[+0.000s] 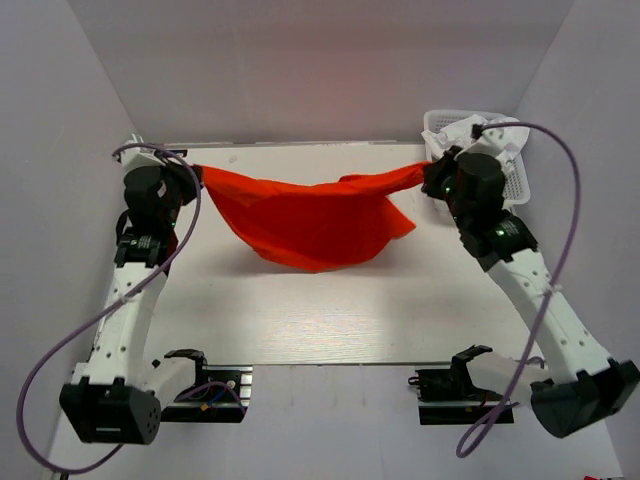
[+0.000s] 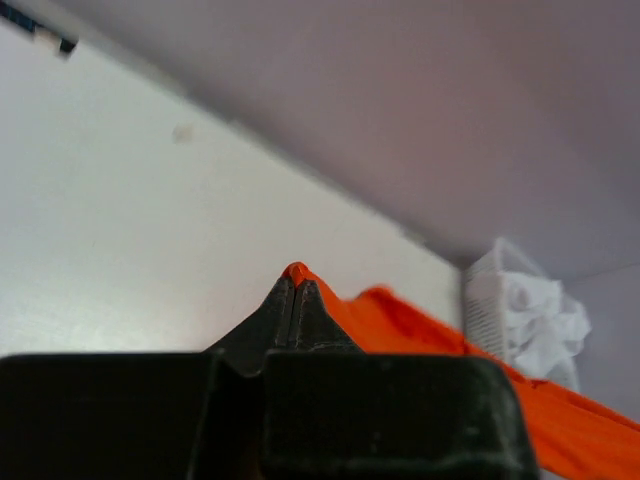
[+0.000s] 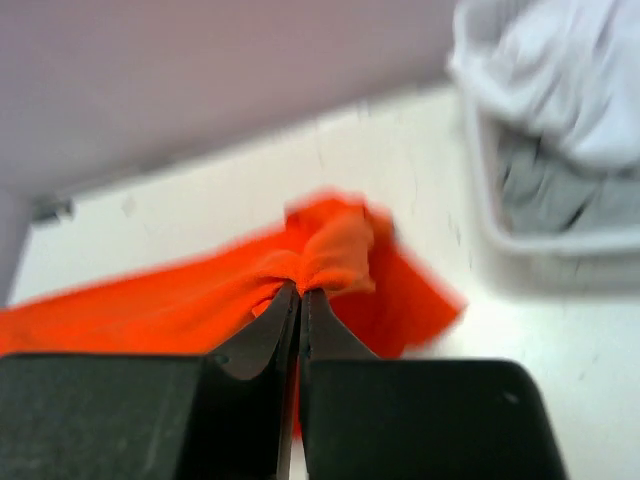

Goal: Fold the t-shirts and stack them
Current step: Flatten out the tshirt

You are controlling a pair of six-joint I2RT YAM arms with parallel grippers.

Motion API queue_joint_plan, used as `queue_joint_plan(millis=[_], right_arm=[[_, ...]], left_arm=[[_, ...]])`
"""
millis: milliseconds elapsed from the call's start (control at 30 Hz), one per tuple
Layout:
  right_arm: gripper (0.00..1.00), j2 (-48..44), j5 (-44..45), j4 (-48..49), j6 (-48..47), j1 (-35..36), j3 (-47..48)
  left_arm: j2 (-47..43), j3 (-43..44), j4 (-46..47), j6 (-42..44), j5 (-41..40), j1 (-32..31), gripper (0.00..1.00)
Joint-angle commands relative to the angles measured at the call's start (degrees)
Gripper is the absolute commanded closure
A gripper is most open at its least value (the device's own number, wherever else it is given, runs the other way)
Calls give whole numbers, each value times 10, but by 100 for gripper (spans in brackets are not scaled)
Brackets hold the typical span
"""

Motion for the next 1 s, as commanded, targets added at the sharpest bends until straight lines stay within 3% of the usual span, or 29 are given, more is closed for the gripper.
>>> queue_joint_plan(millis=[0,367,500,767,967], right_arm=[[100,-41,76,46,-44,0,66],[100,-96,35,4,-151,0,282],[100,-116,-33,-39,-160,0,361],[100,-183,-105,-73,-155,0,393],[100,-198,-107,-82,-163,-2,371]], left_arm=[[-63,58,0,27,-16,-1,100],[-174,261,-53,87,-40,7,100],[-189,350,-71,116,-46,7,100],[-183,511,-123,155,-21,12,100],[-171,530,-144,165,-15,12,100]])
